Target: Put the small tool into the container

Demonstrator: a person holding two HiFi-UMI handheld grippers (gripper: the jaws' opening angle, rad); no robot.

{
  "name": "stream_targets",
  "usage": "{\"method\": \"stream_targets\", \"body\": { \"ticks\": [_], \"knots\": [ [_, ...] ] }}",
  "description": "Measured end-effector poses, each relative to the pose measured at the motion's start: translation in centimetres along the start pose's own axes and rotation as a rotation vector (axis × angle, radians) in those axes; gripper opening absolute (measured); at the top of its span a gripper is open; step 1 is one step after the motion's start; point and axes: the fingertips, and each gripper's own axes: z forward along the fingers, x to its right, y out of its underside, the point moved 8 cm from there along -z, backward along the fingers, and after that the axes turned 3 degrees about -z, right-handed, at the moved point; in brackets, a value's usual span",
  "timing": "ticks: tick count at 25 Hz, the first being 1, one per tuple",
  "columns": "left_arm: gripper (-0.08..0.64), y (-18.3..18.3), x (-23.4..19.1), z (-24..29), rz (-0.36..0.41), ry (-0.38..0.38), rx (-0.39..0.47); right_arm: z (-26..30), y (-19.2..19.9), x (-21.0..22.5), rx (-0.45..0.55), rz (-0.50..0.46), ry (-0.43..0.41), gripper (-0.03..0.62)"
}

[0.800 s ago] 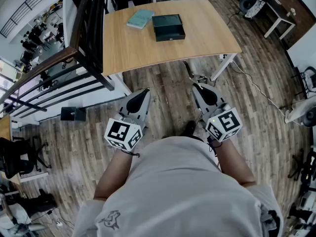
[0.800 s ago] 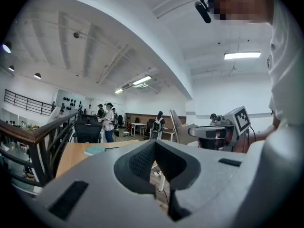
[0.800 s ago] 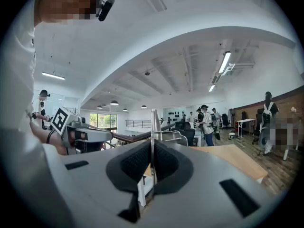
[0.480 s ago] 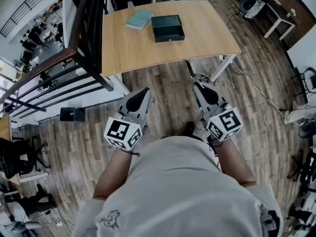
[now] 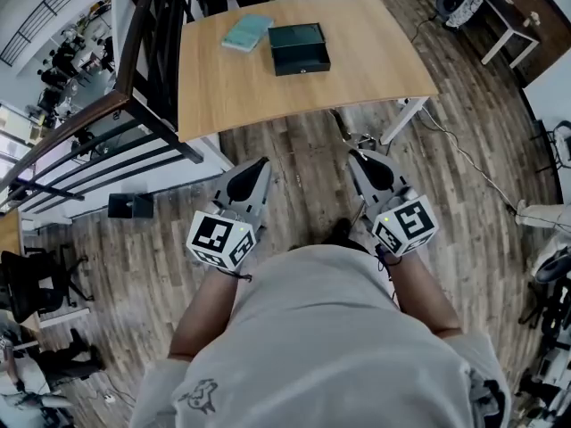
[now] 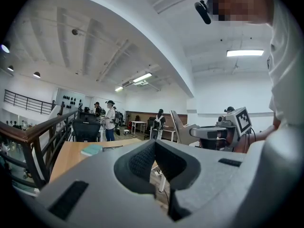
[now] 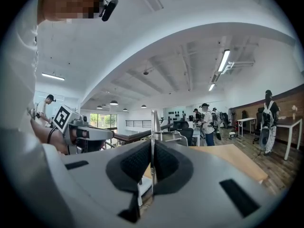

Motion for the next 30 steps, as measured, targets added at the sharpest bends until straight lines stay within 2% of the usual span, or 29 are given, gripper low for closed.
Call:
{"method": "stream_targets", "body": {
  "ticks": [8, 22, 30],
  "knots": [
    [0.005, 1.0, -0.4, 5.6, -0.018, -0.024, -0.03, 1.2, 1.9, 5.8, -0.01, 0.031, -0.014, 0.009],
    [0.005, 0.9, 2.3, 16.8, -0.04, -0.05, -0.037, -0.3, 2.6, 17.7, -0.024, 0.053, -0.015, 0.009],
    [0.005, 1.4, 3.3, 20.3, -0.042, -0.034, -0.069, -1.1, 3.6, 21.0, -0.043, 0.078, -0.014, 0.009]
  ]
}}
